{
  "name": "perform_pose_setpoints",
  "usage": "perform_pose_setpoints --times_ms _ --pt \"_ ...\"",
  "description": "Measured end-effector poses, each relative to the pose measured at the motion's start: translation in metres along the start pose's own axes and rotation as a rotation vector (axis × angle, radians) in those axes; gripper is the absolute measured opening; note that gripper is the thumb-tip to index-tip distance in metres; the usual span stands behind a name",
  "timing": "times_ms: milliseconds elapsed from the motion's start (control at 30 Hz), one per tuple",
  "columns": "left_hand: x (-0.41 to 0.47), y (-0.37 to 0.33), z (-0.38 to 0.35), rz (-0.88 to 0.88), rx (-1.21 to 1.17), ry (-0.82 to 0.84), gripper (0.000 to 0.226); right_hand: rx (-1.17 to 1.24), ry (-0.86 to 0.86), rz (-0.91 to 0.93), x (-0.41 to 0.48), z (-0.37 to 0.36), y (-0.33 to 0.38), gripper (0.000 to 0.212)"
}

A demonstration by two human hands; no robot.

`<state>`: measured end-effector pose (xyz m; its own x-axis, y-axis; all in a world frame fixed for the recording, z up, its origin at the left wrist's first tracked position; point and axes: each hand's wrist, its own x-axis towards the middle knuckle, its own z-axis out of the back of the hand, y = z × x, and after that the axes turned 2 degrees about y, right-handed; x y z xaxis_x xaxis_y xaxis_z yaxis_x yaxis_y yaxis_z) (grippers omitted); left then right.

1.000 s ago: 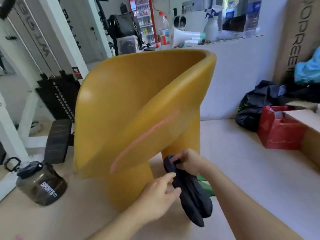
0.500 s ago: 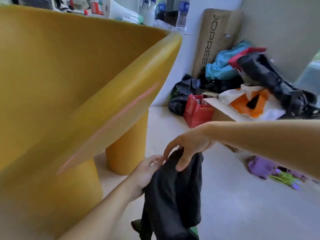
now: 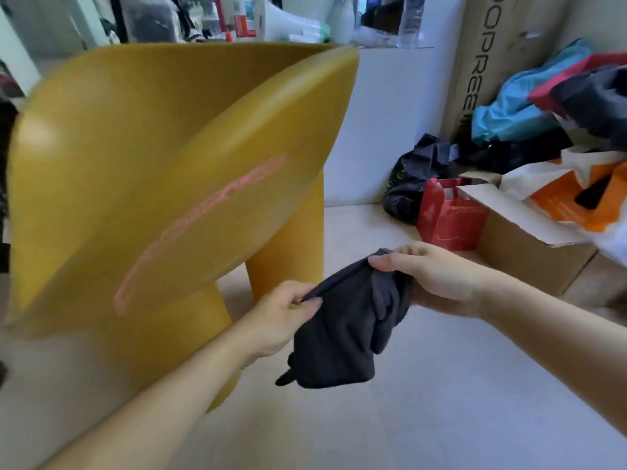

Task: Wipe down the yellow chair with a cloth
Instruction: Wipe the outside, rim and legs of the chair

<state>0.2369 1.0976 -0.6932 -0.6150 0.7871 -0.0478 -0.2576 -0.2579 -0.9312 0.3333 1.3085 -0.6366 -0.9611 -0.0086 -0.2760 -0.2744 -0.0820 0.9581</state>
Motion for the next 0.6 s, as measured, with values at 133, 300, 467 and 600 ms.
perform_pose_setpoints --times_ms 133,300,467,600 --pt "0.01 -0.017 -0.009 0.088 -0.327 -0.471 0.028 0.373 -0.258 0.095 0.021 0.009 -0.007 0.035" --pt "0.01 -0.07 -0.048 0.15 -0.062 -0.202 0.019 0.423 -0.222 -0.023 0.039 0.013 -0.04 0.035" --pt "-0.001 -0.068 -0.07 0.147 0.874 -0.047 0.045 0.317 -0.084 0.044 0.047 0.022 -0.069 0.039" --pt "-0.008 -0.059 -0.061 0.153 0.318 -0.224 0.012 0.188 0.324 0.148 0.035 0.032 -0.077 0.072"
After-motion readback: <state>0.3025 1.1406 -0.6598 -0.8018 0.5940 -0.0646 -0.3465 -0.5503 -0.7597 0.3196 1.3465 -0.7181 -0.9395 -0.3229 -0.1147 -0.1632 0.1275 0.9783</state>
